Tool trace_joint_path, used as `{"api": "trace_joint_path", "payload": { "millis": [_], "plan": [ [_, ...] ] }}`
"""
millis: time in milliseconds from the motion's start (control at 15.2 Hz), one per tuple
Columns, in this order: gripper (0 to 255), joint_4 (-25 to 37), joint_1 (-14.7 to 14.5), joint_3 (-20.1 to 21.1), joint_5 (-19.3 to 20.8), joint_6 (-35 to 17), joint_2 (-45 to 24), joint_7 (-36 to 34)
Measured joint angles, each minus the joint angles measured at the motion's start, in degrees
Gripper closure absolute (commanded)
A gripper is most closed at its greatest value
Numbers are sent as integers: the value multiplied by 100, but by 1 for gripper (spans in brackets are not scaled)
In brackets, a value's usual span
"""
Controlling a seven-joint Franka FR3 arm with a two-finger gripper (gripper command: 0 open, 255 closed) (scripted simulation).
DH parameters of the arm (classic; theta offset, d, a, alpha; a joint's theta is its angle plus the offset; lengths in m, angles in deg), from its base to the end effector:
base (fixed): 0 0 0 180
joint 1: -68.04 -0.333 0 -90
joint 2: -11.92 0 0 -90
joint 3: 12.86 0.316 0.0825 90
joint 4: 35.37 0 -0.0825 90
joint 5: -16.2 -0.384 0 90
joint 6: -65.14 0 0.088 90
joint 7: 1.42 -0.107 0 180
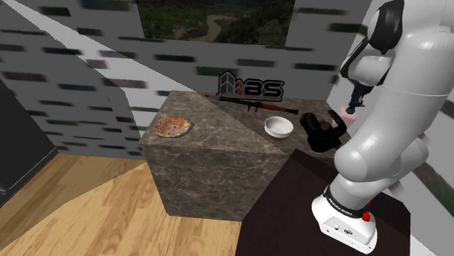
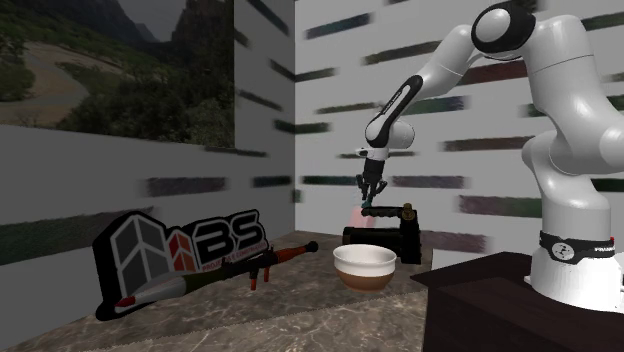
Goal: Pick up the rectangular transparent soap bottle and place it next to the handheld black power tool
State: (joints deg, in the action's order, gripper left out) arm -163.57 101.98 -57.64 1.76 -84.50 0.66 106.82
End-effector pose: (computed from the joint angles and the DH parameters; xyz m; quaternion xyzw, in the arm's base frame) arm 0.1094 -0.5502 0.3306 0.9782 0.1675 0.0008 0.1226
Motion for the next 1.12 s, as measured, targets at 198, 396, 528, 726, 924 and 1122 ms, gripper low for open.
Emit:
{"api": "trace_joint_path", "payload": {
  "millis": [198, 396, 528, 726, 924, 1122],
  "plan": [
    [0, -55, -9, -2, 10, -14, -4, -15],
    [0, -133, -11, -2, 10, -38, -16, -16],
    [0, -99, -3, 0, 5, -9, -29, -12],
    [0, -45, -212, -257, 563, 321, 388, -387],
    [0, -67, -350, -382, 1077, 547, 772, -758],
    [0, -86, -363, -391, 1159, 567, 828, -816]
  ]
}}
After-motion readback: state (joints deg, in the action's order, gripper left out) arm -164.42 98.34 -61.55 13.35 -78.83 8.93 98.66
